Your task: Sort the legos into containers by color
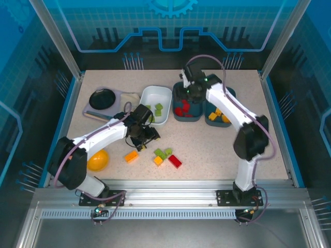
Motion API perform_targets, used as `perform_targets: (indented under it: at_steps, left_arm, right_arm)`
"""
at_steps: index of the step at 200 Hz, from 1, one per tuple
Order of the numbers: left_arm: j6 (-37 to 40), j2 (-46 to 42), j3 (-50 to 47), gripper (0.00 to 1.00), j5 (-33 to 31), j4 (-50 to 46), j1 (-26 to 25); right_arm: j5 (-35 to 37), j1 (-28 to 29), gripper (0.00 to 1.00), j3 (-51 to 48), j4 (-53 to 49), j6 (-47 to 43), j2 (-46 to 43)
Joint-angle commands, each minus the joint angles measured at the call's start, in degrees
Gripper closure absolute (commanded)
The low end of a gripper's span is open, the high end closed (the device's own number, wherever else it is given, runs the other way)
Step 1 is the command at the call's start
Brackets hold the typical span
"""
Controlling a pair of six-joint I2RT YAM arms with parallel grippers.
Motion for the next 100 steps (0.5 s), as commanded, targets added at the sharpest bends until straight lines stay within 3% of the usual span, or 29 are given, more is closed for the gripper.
perform_targets:
  at_steps: [1, 38, 100]
  left_arm:
    - [-8.0, 3.6, 1.0, 0.3, 4.0, -1.8, -0.9]
    - [-12.3, 9.1, 2.2, 0.29, 4.8, -1.1, -2.5]
    - [-15.7, 14.9, 3.4, 0.31, 4.7, 1.2, -5.3]
  right_arm:
    - [-2.4, 4.4, 0.34, -14.7, 7.6, -1.8, -9.4]
    - [-9.2, 10.4, 0.24, -35.8, 15.8, -3.4, -25.5]
    - [-9.5, 11.7, 0.24, -43.9, 13.1, -1.7, -34.7]
